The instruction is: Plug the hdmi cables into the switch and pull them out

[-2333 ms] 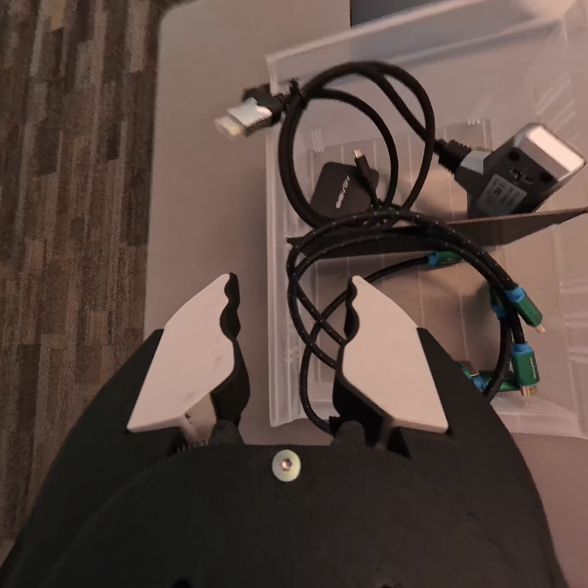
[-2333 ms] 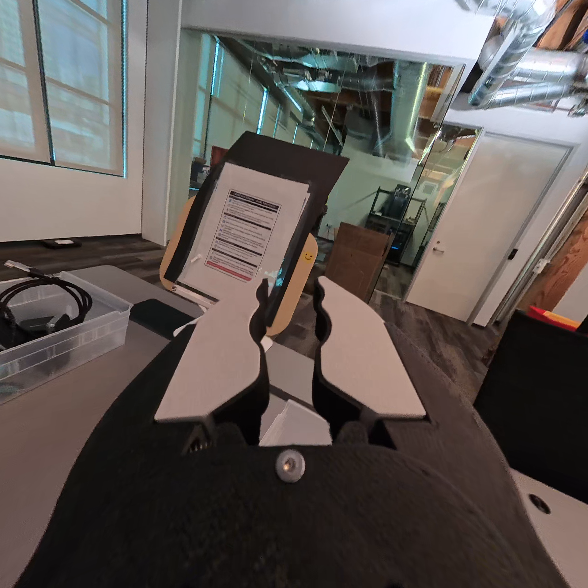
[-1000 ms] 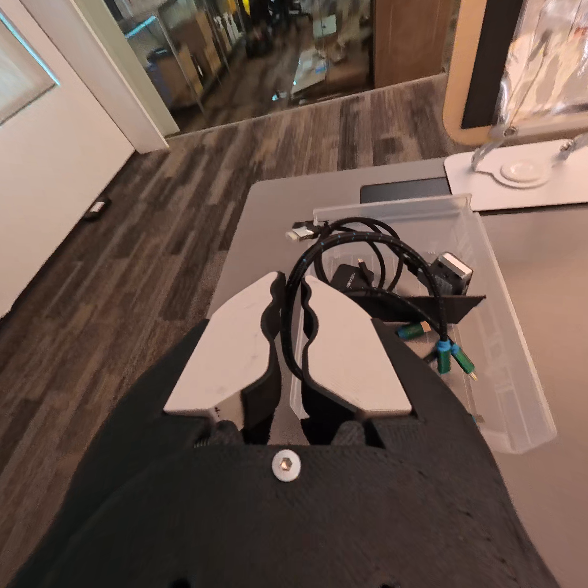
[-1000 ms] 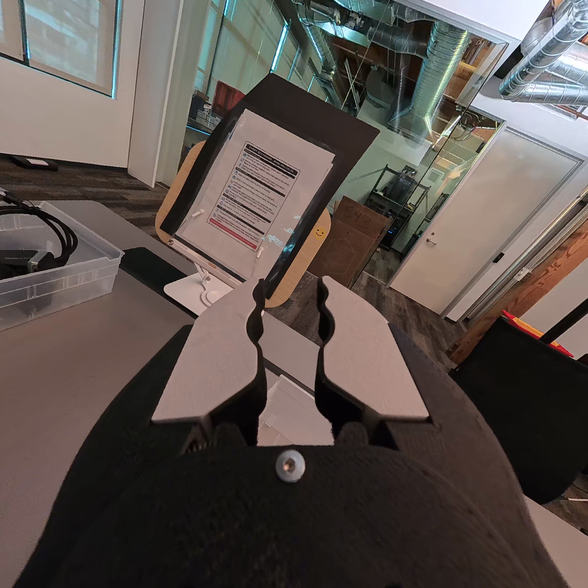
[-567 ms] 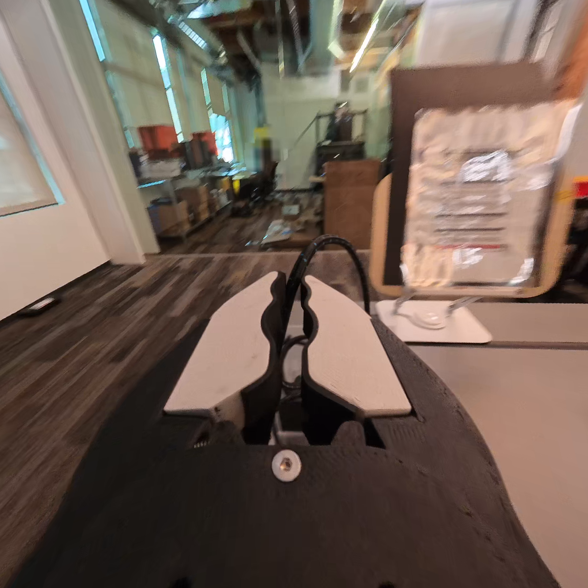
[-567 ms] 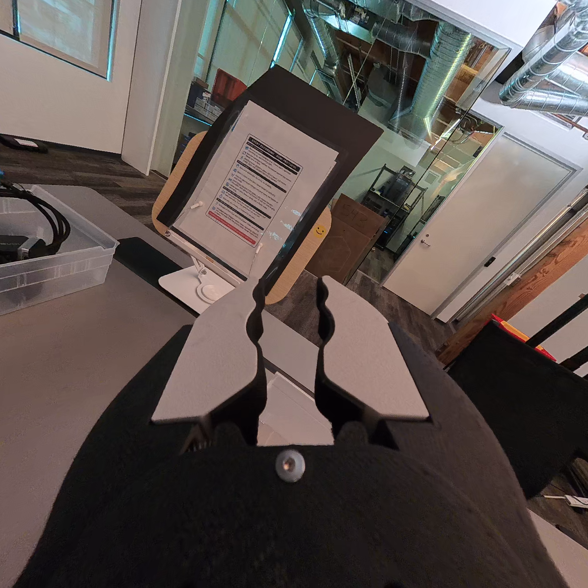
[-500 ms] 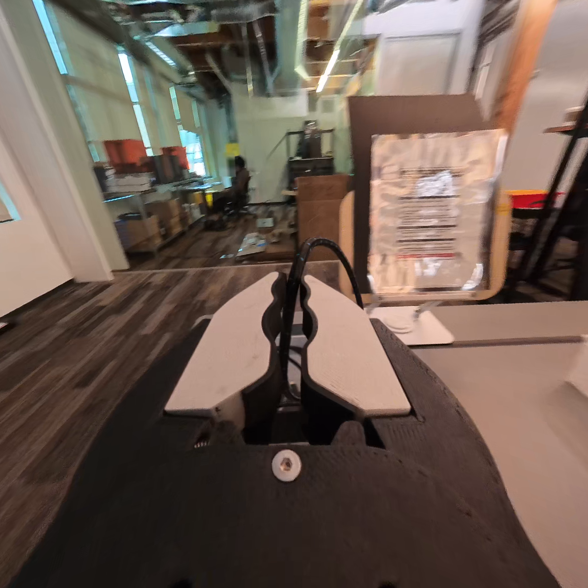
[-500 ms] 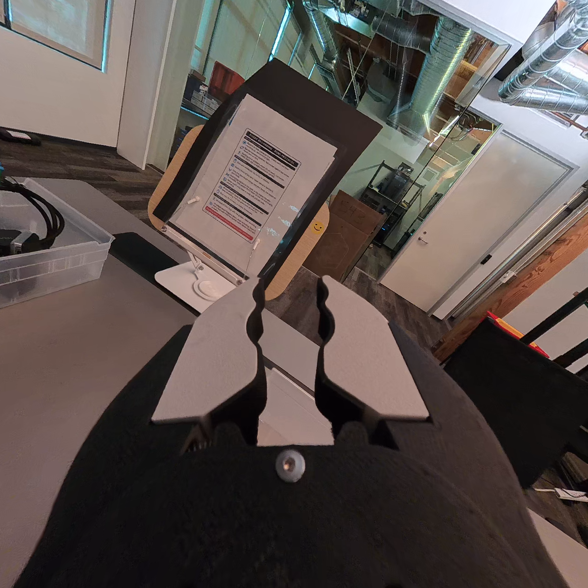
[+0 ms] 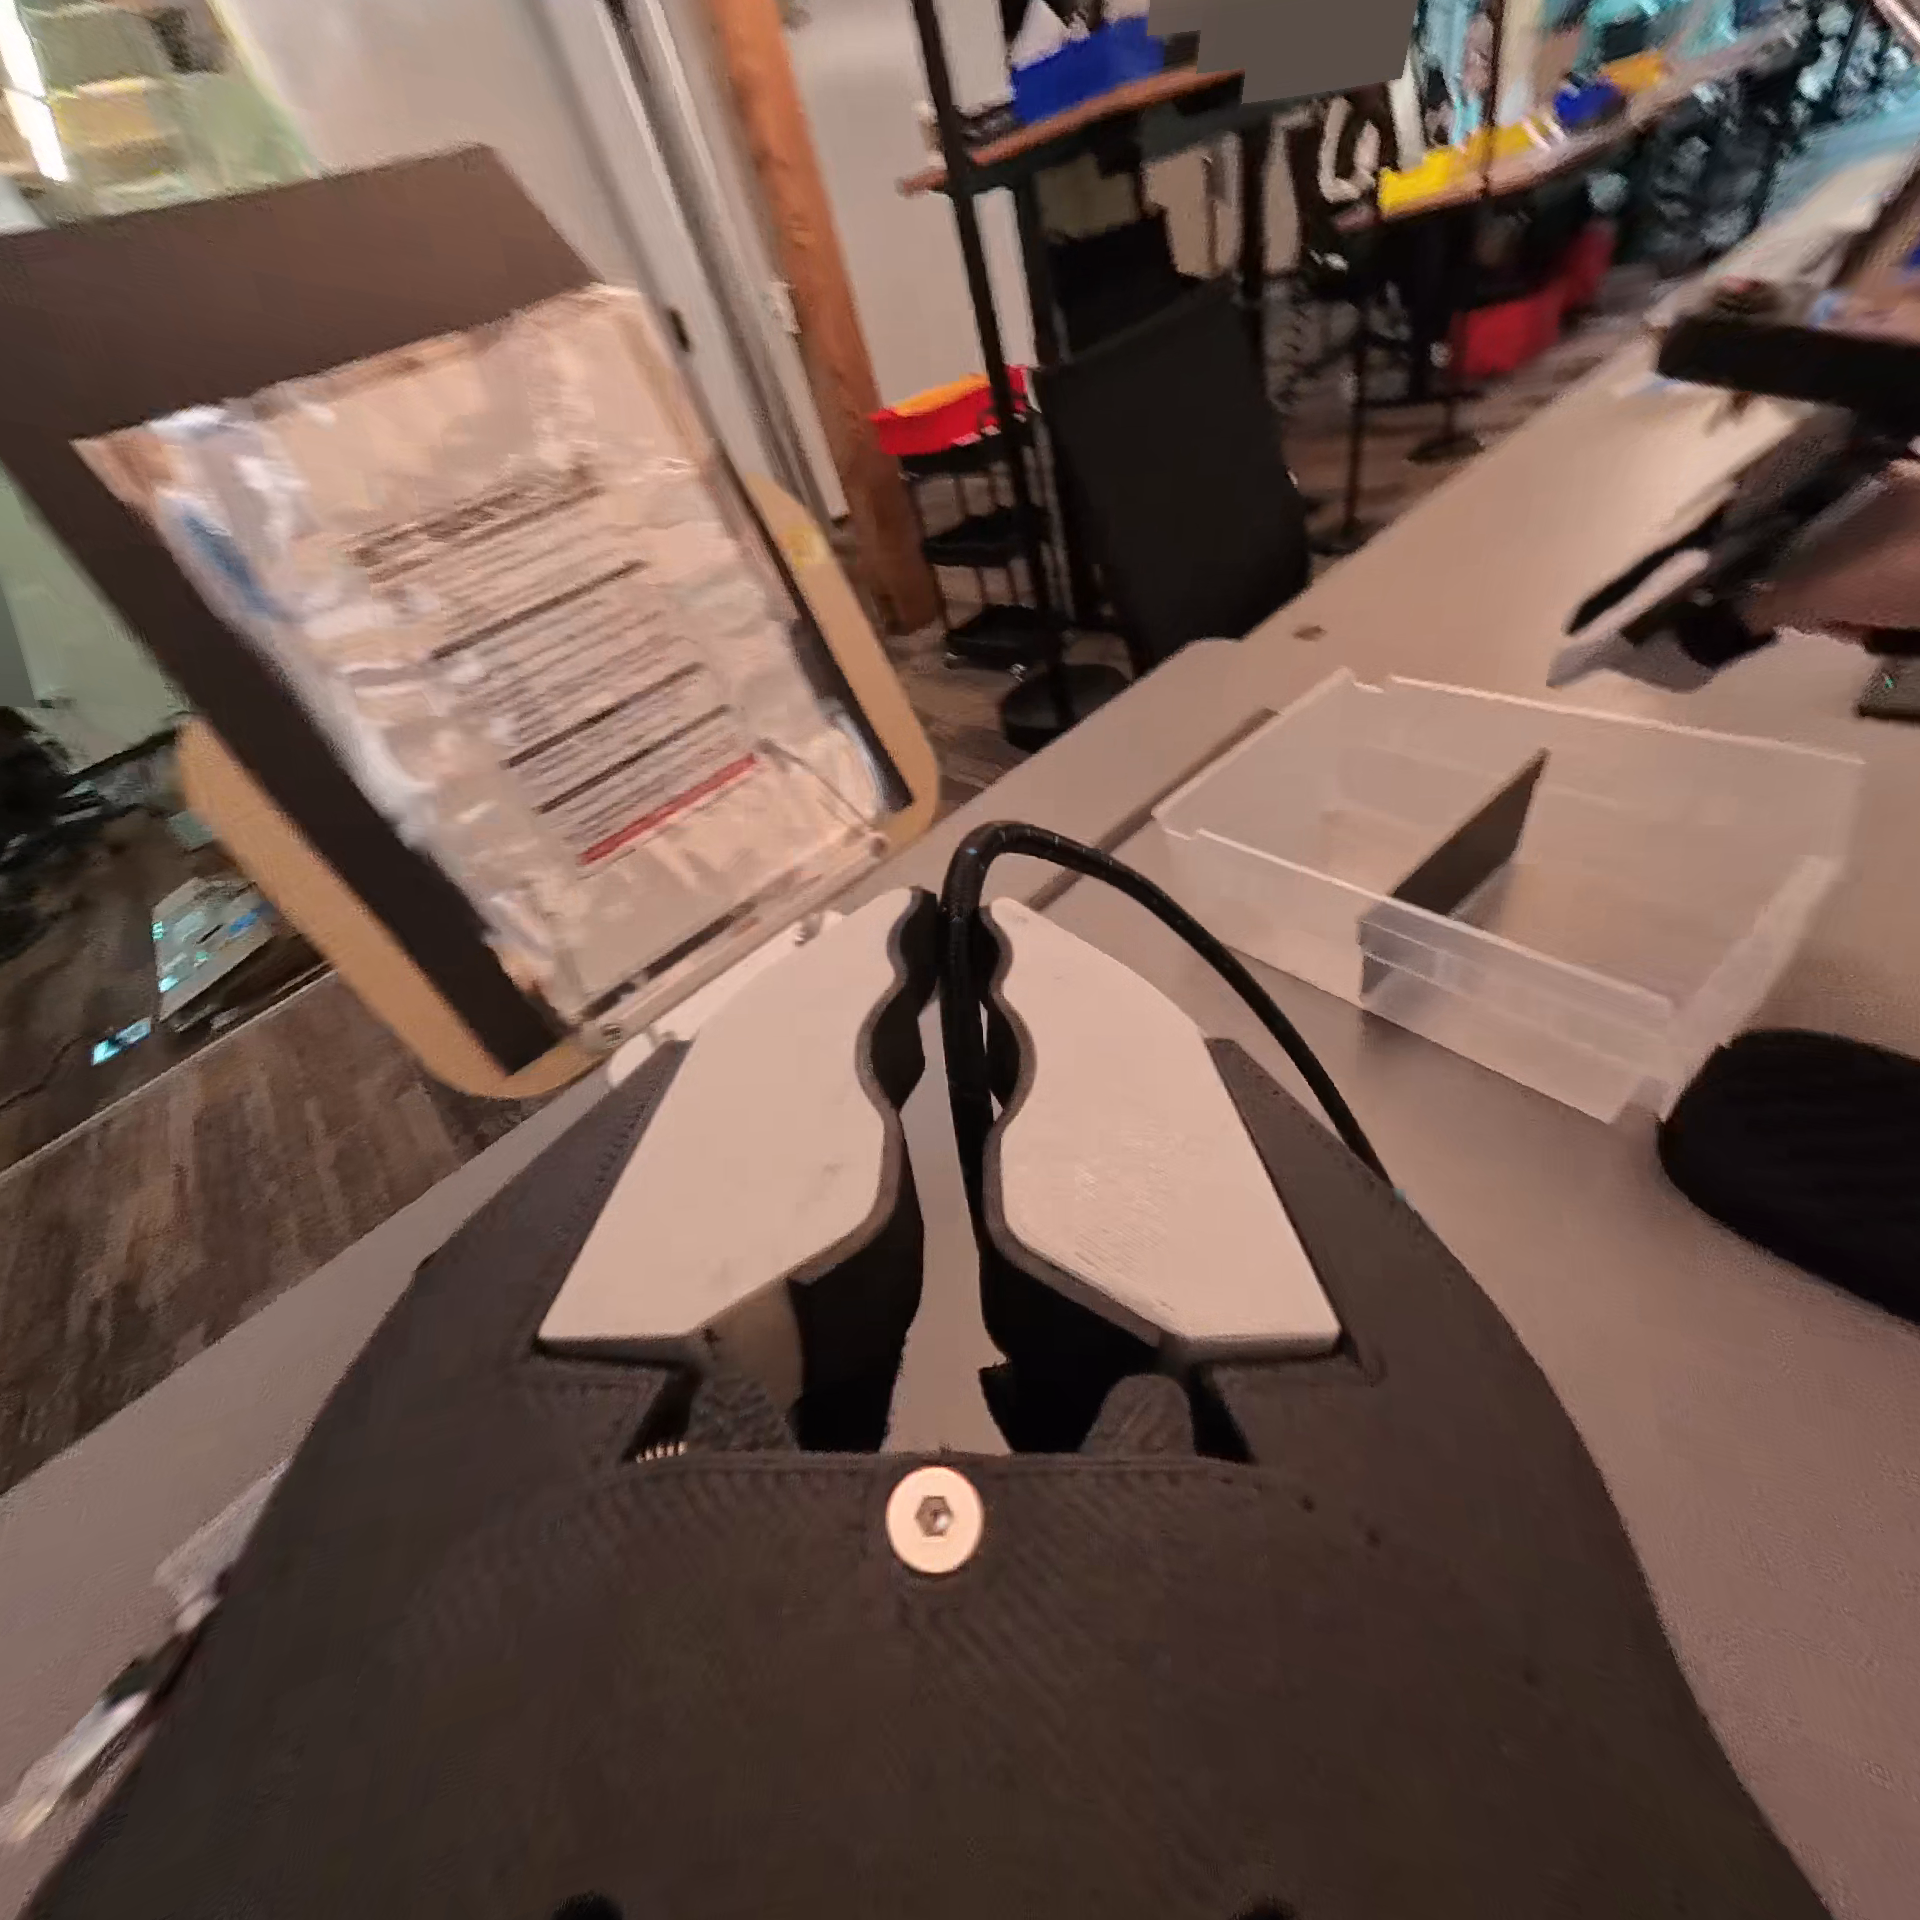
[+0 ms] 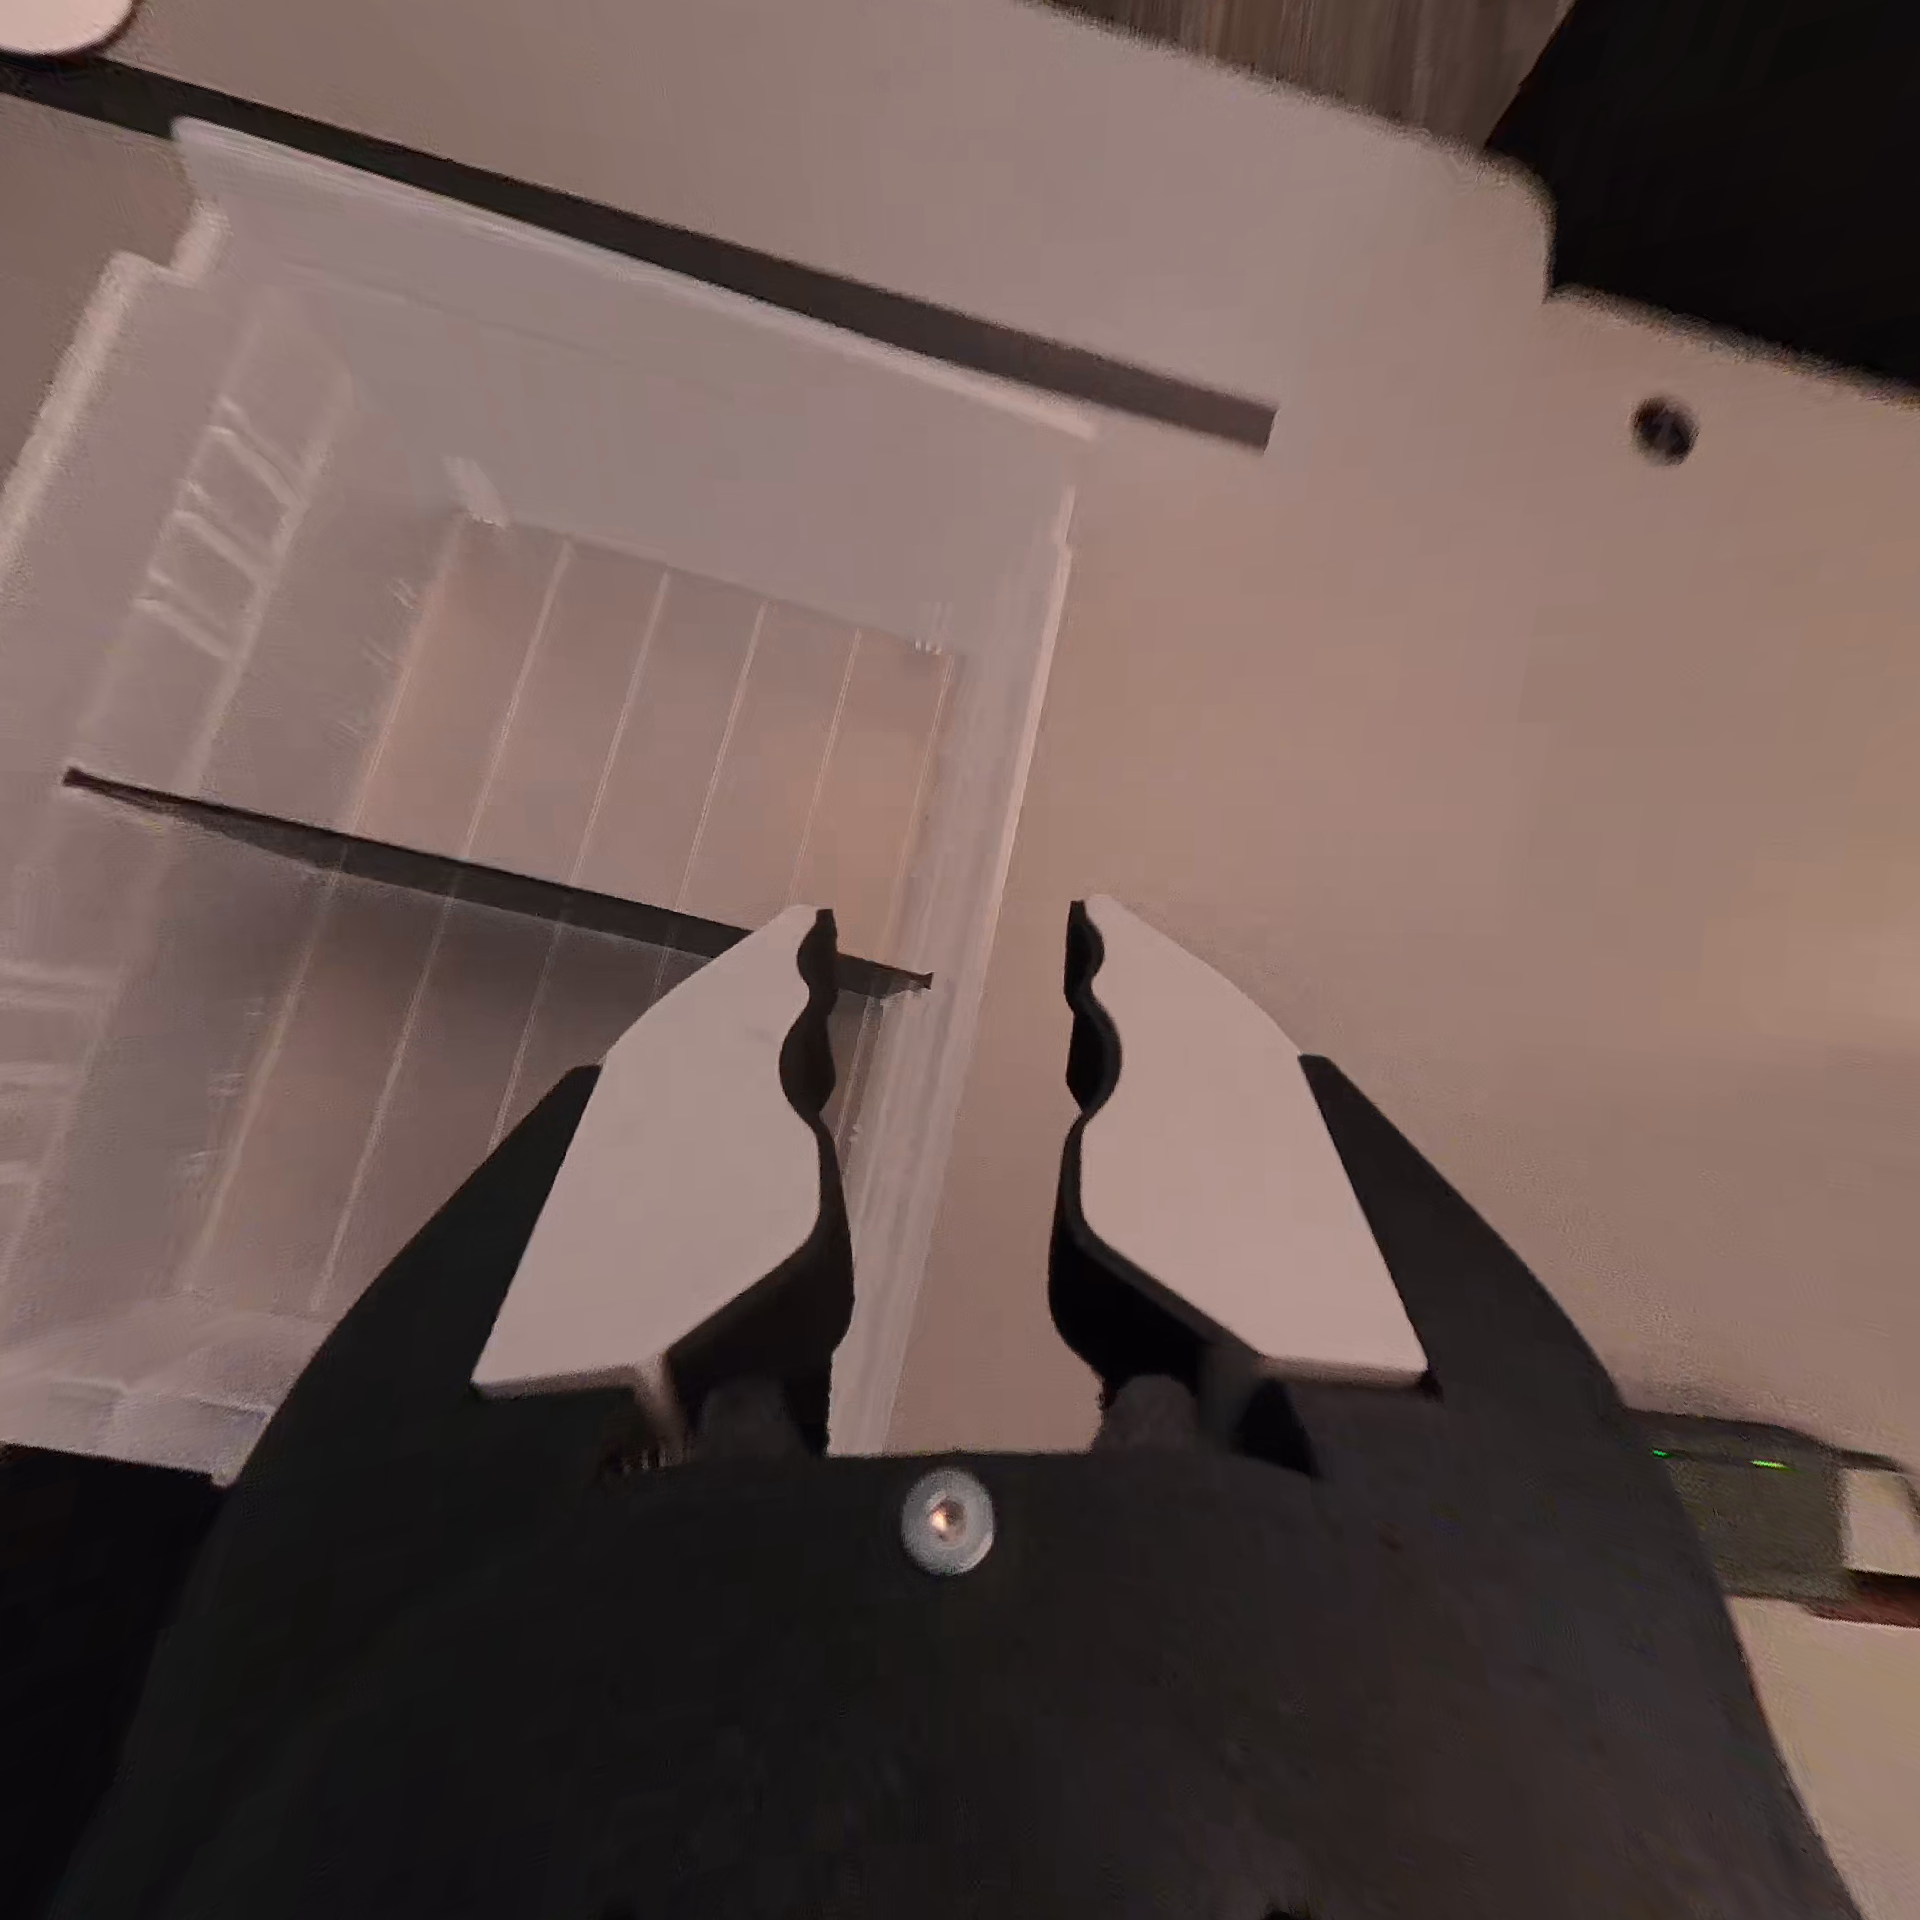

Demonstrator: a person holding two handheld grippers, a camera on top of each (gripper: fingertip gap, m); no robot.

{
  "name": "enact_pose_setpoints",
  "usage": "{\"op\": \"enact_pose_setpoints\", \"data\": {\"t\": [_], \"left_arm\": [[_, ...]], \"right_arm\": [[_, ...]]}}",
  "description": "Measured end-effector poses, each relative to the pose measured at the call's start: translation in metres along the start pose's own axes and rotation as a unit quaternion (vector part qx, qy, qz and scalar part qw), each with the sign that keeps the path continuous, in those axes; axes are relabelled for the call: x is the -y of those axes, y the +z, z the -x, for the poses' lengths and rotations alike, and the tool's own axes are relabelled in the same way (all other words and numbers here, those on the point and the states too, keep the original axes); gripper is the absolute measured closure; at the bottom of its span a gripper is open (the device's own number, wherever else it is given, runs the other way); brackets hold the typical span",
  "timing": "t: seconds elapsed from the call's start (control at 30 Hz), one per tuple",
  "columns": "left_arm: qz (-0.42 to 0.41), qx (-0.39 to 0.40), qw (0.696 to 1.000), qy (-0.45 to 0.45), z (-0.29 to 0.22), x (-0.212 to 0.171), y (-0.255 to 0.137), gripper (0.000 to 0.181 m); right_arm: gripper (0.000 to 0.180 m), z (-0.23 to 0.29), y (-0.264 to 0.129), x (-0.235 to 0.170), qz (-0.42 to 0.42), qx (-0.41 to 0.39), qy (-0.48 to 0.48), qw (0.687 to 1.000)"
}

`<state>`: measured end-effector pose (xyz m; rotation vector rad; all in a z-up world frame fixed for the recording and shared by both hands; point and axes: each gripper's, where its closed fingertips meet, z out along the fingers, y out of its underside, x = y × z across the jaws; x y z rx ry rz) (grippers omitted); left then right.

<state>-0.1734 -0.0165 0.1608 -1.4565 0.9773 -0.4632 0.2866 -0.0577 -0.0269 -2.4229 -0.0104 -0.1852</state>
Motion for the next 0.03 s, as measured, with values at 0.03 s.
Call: {"op": "enact_pose_setpoints", "data": {"t": [0.03], "left_arm": [[0.010,-0.010,1.000,0.009,-0.0090,-0.0020,0.0105,0.175]], "right_arm": [[0.138,0.0000,0.0095,-0.0043,0.010,0.018,0.021,1.000]]}}
